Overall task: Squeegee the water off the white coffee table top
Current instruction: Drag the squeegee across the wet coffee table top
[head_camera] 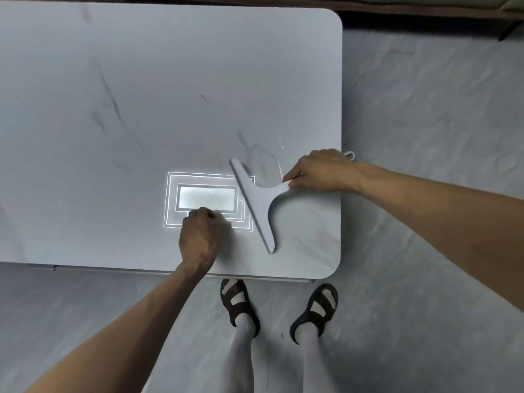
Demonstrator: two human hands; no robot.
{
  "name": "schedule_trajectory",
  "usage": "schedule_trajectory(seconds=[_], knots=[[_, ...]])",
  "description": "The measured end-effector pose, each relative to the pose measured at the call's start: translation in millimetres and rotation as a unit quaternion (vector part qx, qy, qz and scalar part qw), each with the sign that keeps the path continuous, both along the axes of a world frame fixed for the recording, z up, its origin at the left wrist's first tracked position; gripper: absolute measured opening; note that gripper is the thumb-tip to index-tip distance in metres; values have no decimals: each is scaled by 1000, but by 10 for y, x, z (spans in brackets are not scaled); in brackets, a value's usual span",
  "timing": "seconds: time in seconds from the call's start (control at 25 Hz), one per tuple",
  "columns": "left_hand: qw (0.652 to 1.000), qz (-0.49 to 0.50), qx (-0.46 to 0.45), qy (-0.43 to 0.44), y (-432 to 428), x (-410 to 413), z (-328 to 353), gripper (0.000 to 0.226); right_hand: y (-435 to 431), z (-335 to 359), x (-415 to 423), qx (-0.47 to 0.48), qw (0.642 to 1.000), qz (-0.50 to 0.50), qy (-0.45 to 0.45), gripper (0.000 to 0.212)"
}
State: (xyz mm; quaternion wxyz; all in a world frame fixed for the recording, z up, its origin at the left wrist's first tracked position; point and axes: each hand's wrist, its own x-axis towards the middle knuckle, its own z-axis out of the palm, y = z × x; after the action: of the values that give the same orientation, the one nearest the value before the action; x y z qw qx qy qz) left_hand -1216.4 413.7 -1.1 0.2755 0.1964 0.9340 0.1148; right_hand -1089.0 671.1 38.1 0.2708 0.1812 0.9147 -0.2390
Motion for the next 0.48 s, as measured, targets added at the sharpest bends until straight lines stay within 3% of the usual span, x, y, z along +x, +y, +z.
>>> schedule_trajectory(seconds=[0.16, 0.28, 0.48], knots=[[988, -140, -14, 62, 401, 194, -92, 49, 500, -13, 261, 28, 988, -153, 17, 32], [981, -166, -102, -8, 647, 300, -179, 84, 701, -19, 507, 32, 975, -219, 26, 29], [961, -221, -160, -56, 833, 332, -263, 78, 972, 42, 946, 48, 954, -296, 2, 26]])
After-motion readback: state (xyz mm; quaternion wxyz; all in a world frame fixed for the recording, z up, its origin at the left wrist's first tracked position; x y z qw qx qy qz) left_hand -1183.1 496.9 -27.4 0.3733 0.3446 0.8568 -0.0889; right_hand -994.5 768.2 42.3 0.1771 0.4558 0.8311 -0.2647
